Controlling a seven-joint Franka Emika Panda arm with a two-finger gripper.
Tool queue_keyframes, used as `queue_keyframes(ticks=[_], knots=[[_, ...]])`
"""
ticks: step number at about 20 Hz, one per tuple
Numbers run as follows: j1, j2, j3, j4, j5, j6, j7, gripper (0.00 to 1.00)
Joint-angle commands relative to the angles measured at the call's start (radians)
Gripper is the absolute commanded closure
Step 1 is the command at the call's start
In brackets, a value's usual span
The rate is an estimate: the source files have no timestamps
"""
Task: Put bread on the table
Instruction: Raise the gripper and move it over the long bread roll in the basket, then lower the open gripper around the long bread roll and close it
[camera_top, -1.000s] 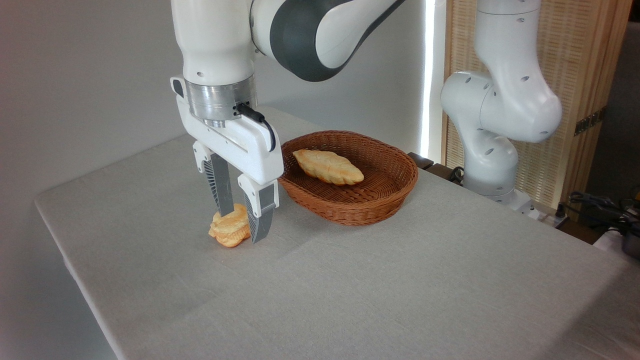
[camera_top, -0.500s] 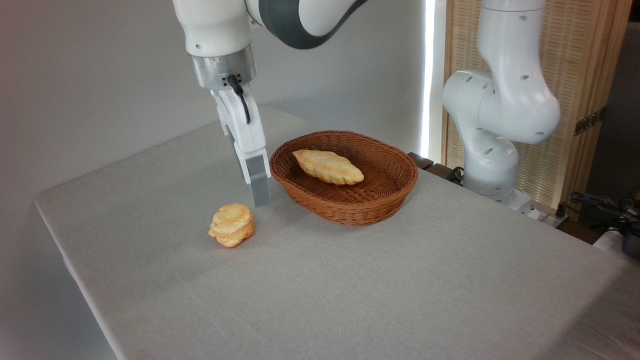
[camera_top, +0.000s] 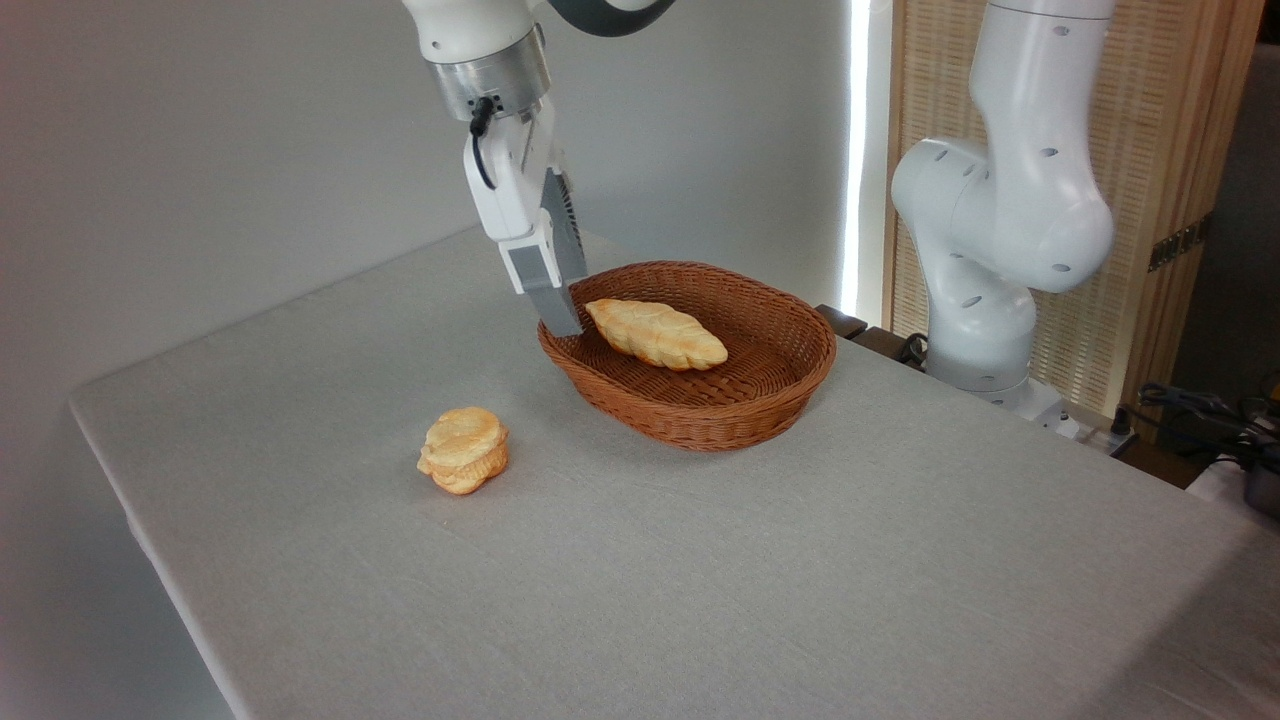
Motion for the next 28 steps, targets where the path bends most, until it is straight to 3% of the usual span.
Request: queue_keyframes(ticks=[1, 8, 11, 17, 20, 28], knots=[[-0.072, -0.091, 0.006, -0.102, 0.001, -0.008, 0.028, 0.0], [-0.196, -0.14, 0.004, -0.193, 0.039, -0.012, 0.07, 0.0], [-0.247, -0.155, 0.004, -0.236, 0.078, -0.002, 0.07, 0.0], [-0.338, -0.14, 0.004, -0.299, 0.122, 0.055, 0.068, 0.0], [-0.355, -0.103, 0.003, -0.3, 0.147, 0.07, 0.067, 0.0], [-0.355, -0.026, -0.025, -0.3, 0.148, 0.092, 0.064, 0.0]])
